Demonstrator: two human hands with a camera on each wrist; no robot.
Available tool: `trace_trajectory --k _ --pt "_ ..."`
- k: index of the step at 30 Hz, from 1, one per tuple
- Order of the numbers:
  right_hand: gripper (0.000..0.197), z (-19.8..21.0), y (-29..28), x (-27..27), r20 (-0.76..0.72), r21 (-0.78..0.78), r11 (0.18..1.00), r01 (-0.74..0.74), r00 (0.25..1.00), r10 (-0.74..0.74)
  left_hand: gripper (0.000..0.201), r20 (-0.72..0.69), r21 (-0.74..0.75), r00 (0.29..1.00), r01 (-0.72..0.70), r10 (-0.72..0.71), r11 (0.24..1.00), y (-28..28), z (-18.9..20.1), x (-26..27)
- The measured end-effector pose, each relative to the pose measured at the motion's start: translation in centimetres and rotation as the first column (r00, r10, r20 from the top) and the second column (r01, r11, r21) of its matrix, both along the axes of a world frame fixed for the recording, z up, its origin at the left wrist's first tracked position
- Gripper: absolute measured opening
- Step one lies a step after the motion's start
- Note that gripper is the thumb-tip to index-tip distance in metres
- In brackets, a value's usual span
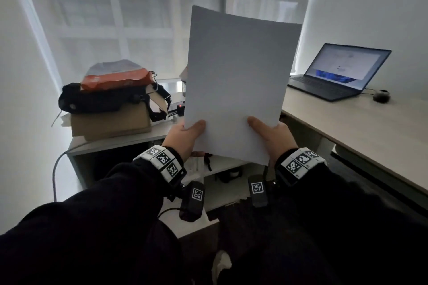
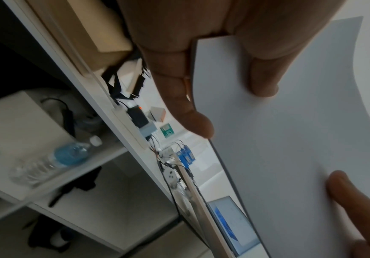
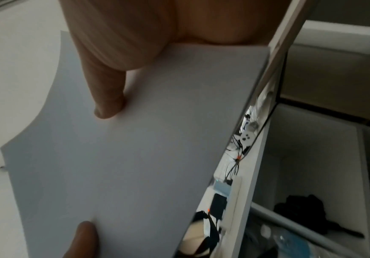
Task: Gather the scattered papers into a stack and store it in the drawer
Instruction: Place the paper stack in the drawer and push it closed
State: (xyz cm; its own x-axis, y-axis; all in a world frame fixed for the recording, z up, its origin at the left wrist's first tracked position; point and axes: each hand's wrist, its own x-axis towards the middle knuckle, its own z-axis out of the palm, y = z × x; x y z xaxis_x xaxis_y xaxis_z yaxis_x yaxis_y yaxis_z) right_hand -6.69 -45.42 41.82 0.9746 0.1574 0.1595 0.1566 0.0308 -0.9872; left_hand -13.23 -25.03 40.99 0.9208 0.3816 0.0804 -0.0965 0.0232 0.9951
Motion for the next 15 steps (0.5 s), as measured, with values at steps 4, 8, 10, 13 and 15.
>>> trace_trajectory --k 4,8,10,13,15 --pt "0.014 -2.4 3.6 1.3 -0.054 0.039 0.995 -0.089 0.994 0.091 0.010 -0.060 -0.019 0.995 -0.076 0.074 0.997 2.9 -1.8 -0.6" --pt "0.021 -4.8 6.5 2.1 -0.079 -0.031 0.989 -0.143 0.987 0.140 0.009 -0.122 -0.044 0.983 -0.146 0.140 0.988 5.3 -3.6 -1.3" --pt "0.016 -6.4 7.9 2.5 -0.101 -0.058 0.982 -0.179 0.980 0.173 0.009 -0.171 -0.028 0.972 -0.170 0.163 0.985 6.4 -4.7 -1.6" --pt "0.013 -8.7 9.5 2.6 -0.159 -0.116 0.966 -0.231 0.964 0.211 0.008 -0.267 -0.010 0.946 -0.195 0.185 0.981 7.9 -7.0 -2.2" --pt "0.012 -10.5 10.1 2.4 -0.202 -0.159 0.952 -0.260 0.953 0.227 0.011 -0.348 -0.009 0.919 -0.200 0.185 0.980 8.5 -9.1 -2.8"
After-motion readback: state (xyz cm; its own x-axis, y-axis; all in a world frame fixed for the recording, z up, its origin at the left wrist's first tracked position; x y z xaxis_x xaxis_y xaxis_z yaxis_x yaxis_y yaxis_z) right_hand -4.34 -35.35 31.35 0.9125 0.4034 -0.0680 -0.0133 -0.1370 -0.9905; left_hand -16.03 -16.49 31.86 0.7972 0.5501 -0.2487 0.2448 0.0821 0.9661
